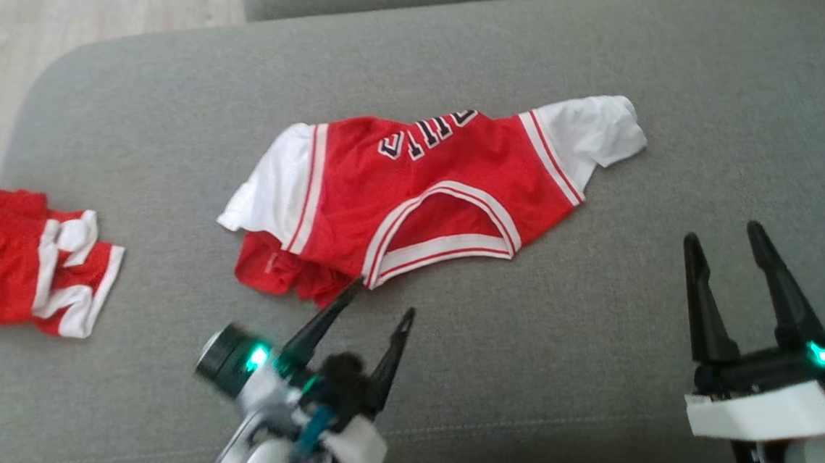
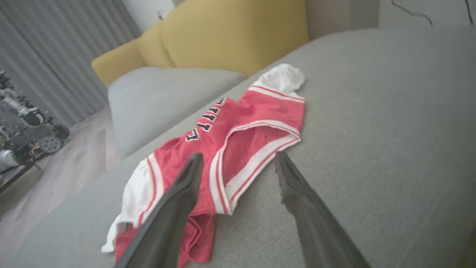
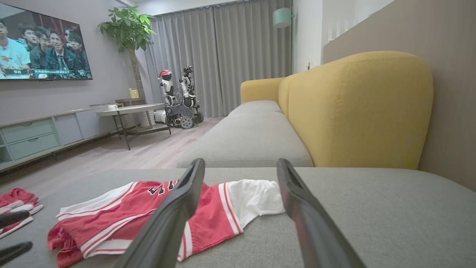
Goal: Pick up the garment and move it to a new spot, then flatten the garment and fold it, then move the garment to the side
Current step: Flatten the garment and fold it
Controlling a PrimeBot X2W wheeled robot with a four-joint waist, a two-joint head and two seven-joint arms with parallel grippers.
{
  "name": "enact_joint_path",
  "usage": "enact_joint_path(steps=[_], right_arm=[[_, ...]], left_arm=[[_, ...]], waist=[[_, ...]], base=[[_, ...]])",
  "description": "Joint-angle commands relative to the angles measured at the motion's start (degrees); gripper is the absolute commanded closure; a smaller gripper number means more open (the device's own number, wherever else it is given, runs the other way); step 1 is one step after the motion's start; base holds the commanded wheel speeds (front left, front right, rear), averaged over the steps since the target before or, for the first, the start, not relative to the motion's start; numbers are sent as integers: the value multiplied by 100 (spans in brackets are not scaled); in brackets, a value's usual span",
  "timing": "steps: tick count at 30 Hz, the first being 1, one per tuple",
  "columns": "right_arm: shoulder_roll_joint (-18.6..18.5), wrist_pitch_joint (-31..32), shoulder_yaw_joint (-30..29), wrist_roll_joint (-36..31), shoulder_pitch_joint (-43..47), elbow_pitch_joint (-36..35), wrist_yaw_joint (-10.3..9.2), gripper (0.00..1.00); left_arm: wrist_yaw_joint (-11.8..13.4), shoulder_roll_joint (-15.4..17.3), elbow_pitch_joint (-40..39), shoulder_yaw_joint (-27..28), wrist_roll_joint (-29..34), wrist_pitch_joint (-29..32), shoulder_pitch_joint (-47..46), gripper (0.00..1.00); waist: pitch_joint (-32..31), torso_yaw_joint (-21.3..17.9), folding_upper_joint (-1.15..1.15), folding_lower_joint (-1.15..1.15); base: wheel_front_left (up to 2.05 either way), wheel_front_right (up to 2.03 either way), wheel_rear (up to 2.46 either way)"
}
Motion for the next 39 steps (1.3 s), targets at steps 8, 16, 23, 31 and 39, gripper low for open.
enact_joint_path(steps=[8,16,23,31,39], right_arm=[[-19,-40,131,-44,-467,-211,41,0],[-19,-40,168,17,-577,-206,41,0],[-19,-40,185,46,-635,-182,41,0],[-19,-40,193,139,-609,-131,41,0],[-19,-40,196,290,-515,-117,41,0]], left_arm=[[307,-34,1824,-243,950,348,-1582,0],[569,-114,2907,-396,1218,314,-2208,0],[654,-165,3563,-448,1177,180,-2565,100],[338,-278,3739,-455,822,46,-2738,100],[-240,-297,3037,-587,490,327,-3115,100]], waist=[[431,-349,0,0],[612,-531,0,0],[647,-626,0,0],[485,-738,0,0],[261,-929,0,0]], base=[[0,0,0],[0,0,0],[0,0,0],[0,0,0],[0,0,0]])
